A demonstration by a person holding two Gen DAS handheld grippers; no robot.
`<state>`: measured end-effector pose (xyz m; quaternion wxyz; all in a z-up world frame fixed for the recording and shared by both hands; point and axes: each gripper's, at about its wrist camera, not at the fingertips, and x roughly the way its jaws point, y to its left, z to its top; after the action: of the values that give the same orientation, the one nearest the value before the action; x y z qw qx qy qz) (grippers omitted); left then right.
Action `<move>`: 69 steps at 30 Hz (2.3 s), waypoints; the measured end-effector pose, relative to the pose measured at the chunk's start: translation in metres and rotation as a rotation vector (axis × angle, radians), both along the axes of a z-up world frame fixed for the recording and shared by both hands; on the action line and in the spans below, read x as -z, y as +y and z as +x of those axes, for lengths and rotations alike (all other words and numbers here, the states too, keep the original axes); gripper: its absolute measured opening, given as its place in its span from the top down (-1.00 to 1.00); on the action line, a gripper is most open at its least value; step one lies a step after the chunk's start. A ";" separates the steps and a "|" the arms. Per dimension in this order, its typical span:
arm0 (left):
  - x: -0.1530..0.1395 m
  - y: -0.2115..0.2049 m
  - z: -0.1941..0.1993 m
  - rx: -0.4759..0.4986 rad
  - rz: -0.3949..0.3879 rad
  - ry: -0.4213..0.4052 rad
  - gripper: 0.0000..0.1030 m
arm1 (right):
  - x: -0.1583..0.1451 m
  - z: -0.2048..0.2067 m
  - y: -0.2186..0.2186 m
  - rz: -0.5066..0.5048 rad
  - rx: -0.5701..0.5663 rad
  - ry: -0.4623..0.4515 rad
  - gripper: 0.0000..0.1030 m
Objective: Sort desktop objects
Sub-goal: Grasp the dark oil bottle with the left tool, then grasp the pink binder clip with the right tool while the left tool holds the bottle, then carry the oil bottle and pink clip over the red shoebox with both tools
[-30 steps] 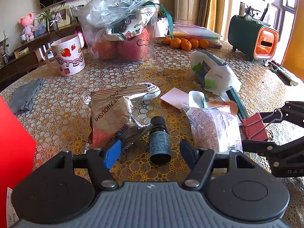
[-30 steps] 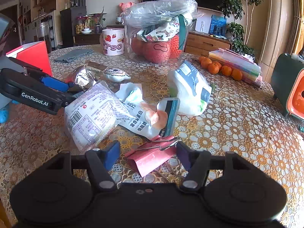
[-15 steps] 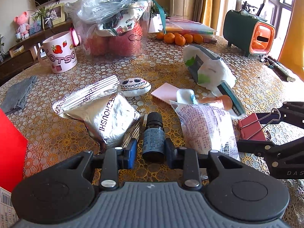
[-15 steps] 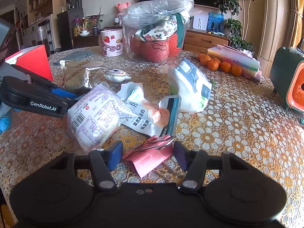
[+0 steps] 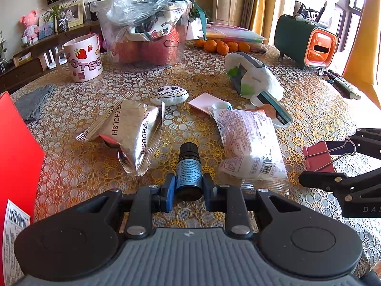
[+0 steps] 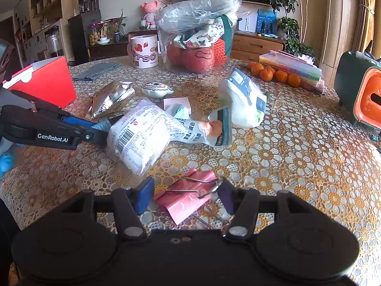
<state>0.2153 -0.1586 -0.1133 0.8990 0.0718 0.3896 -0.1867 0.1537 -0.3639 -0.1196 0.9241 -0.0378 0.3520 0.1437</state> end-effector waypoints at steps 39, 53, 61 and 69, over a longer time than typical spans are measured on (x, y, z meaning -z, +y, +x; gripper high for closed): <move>0.002 0.035 -0.047 0.004 -0.017 0.020 0.55 | -0.002 -0.032 0.030 -0.064 0.100 0.083 0.00; 0.002 0.032 -0.045 -0.019 -0.013 0.026 0.55 | -0.006 -0.037 0.034 -0.062 0.120 0.068 0.34; -0.014 0.040 -0.056 -0.022 -0.055 0.020 0.56 | -0.021 -0.044 0.036 -0.037 0.125 0.049 0.42; -0.039 0.048 -0.069 -0.021 -0.089 0.010 0.56 | -0.048 -0.056 0.046 -0.011 0.108 0.021 0.43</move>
<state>0.1462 -0.1107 -0.0740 0.9012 0.0269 0.3862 -0.1948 0.0977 -0.3177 -0.0721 0.9266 -0.0223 0.3639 0.0919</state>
